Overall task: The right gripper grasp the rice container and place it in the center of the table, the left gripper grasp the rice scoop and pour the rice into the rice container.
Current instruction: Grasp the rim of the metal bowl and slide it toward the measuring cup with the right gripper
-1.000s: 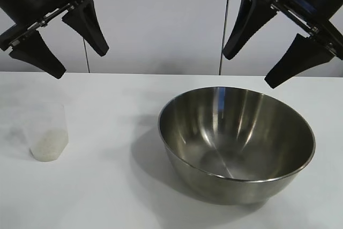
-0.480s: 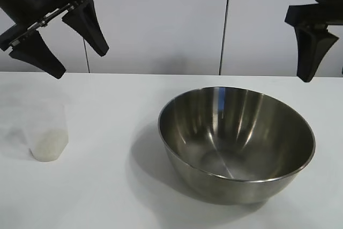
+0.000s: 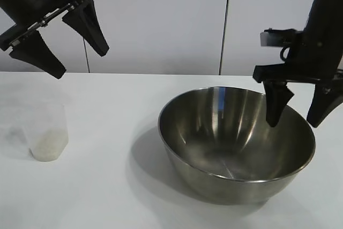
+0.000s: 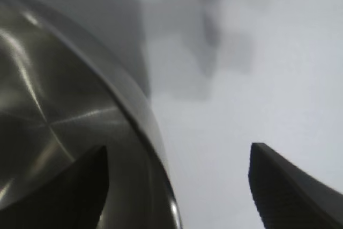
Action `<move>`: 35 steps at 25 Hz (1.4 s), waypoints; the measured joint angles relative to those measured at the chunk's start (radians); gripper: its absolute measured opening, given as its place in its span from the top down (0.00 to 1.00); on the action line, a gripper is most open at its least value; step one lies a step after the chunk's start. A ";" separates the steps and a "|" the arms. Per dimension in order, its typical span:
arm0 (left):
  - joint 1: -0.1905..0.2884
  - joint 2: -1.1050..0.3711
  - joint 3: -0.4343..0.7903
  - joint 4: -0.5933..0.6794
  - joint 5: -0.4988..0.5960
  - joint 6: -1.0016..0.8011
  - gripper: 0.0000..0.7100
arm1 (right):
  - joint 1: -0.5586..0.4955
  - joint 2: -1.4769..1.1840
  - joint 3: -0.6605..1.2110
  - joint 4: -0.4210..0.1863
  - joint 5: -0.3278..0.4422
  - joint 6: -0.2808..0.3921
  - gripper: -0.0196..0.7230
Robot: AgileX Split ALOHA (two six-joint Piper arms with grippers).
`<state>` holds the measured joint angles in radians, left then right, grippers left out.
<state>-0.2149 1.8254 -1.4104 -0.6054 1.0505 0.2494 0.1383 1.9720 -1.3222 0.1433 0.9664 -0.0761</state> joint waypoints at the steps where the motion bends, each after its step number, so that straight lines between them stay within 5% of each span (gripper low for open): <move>1: 0.000 0.000 0.000 0.000 0.000 0.000 0.13 | 0.000 0.017 0.000 0.021 -0.008 -0.014 0.45; 4: 0.000 0.000 0.000 0.000 0.000 0.000 0.13 | 0.000 0.033 0.000 0.073 -0.015 -0.077 0.82; 7: 0.000 0.000 0.000 0.000 0.000 0.000 0.13 | -0.001 0.002 0.000 0.110 0.004 -0.132 0.93; 21: 0.000 0.000 0.000 0.000 0.000 0.000 0.13 | -0.043 -0.082 0.001 0.300 0.086 -0.229 0.96; 35: 0.000 0.000 0.000 0.000 0.000 0.000 0.13 | 0.209 -0.035 0.002 0.264 -0.130 -0.076 0.96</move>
<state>-0.2149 1.8254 -1.4104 -0.6054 1.0505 0.2494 0.3475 1.9372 -1.3204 0.4071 0.8367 -0.1523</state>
